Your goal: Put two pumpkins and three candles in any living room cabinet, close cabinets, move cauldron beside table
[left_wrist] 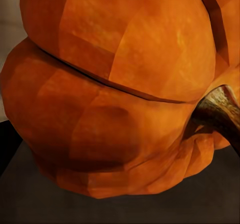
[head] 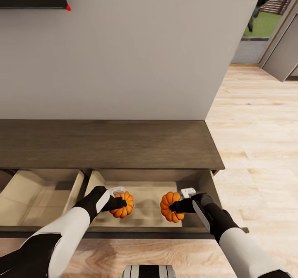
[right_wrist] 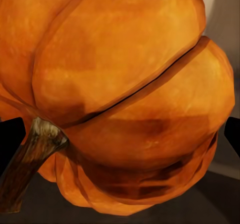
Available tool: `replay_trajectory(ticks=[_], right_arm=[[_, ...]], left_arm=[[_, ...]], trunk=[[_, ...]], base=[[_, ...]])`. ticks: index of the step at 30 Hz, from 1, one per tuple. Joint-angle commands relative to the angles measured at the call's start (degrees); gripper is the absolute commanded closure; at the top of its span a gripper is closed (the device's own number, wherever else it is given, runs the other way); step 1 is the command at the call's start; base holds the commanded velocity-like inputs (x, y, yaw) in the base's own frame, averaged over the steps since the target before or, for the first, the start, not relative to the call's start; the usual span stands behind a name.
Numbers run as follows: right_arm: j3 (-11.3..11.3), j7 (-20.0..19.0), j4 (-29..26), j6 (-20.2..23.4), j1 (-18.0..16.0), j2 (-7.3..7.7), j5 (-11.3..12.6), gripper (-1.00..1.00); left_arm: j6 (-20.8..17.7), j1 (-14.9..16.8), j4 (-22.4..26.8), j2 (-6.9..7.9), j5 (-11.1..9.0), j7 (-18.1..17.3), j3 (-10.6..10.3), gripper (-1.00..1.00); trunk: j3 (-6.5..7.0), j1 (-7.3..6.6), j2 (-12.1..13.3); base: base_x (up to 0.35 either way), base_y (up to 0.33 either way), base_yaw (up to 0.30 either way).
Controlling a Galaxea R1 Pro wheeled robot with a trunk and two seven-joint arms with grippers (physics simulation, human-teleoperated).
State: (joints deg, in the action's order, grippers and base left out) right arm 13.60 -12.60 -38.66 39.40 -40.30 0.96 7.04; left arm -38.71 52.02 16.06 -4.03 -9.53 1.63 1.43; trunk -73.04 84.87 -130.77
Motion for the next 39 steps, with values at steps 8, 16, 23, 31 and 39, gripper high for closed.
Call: replay_trajectory(ticks=[8, 16, 23, 31, 39], right_arm=[[0.29, 0.3, -0.09, 0.24, -0.04, 0.06, 0.7, 1.0], [0.36, 0.3, -0.1, 0.24, -0.04, 0.05, 0.7, 1.0], [0.38, 0.3, -0.1, 0.24, -0.04, 0.08, 0.7, 1.0], [0.29, 0.3, -0.1, 0.24, -0.04, 0.06, 0.7, 1.0], [0.29, 0.3, -0.1, 0.24, -0.04, 0.09, 0.7, 1.0]], left_arm=[[-0.26, 0.01, 0.11, -0.02, -0.05, 0.39, 0.06, 1.0], [-0.27, 0.01, 0.11, -0.02, -0.05, 0.39, 0.06, 1.0], [-0.28, 0.01, 0.11, -0.02, -0.05, 0.35, 0.1, 1.0], [-0.31, 0.01, 0.11, -0.02, -0.05, 0.3, 0.1, 1.0], [-0.31, 0.01, 0.11, -0.08, -0.05, 0.3, 0.09, 1.0]], trunk=[[-0.99, 1.09, -2.04], [-1.01, 1.09, -2.04], [-1.13, 1.09, -2.04], [-1.18, 1.09, -2.04], [-1.54, 1.53, -2.84]], base=[[0.0, 0.0, 0.0], [0.0, 0.0, 0.0], [0.113, 0.0, 0.0], [0.023, 0.0, 0.0], [0.0, 0.0, 0.0]])
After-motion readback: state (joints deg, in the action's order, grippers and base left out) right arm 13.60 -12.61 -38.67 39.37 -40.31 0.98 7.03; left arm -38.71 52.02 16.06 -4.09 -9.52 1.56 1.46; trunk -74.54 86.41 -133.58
